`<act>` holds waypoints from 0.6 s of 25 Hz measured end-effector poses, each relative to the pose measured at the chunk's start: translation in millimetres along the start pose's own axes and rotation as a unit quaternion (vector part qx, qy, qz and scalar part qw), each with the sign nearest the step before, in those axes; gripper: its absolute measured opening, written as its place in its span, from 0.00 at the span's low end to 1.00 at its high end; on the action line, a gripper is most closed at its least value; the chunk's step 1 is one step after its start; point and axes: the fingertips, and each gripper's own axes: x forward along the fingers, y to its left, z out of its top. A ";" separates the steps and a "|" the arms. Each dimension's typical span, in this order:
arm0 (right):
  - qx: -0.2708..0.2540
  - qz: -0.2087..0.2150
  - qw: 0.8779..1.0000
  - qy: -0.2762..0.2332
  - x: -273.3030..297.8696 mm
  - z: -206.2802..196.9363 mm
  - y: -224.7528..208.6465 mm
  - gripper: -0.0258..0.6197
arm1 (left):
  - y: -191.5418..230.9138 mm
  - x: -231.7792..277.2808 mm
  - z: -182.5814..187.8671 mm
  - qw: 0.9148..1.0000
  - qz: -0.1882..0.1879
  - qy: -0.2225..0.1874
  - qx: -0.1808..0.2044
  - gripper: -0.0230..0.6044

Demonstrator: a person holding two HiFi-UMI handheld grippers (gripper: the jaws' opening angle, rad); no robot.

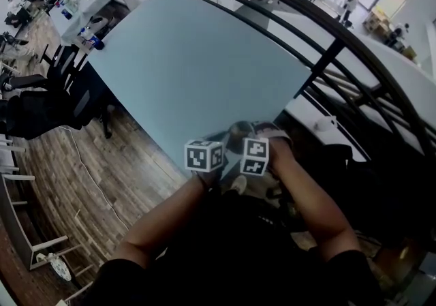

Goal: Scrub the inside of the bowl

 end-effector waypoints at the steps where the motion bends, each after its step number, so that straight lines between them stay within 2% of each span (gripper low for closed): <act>1: 0.024 0.003 1.000 -0.002 0.1 1.3 -0.7 0.15 | 2.6 -2.2 -0.6 1.000 0.005 -0.004 -0.005 0.06; 3: 0.084 0.018 0.996 -0.008 2.4 4.3 0.2 0.15 | 9.0 -6.5 -2.9 1.000 0.016 -0.011 -0.016 0.06; 5: 0.169 0.054 0.984 -0.025 7.8 6.0 4.1 0.15 | 11.0 -7.7 -1.6 0.999 0.016 -0.024 -0.022 0.06; 7: 0.260 0.092 0.960 -0.045 11.3 6.6 6.7 0.15 | 11.6 -7.4 0.1 0.999 0.014 -0.034 -0.022 0.07; 9: 0.329 0.120 0.936 -0.042 12.8 2.9 10.7 0.15 | 14.7 -8.8 1.2 0.999 0.015 -0.038 -0.020 0.07; 11: 0.380 0.151 0.912 -0.046 13.6 5.5 17.2 0.15 | 17.9 -11.1 2.7 0.999 0.014 -0.041 -0.021 0.07; 15: 0.468 0.218 0.849 -0.112 15.0 30.8 21.8 0.15 | 20.5 -10.3 -1.3 0.999 0.007 -0.038 -0.024 0.07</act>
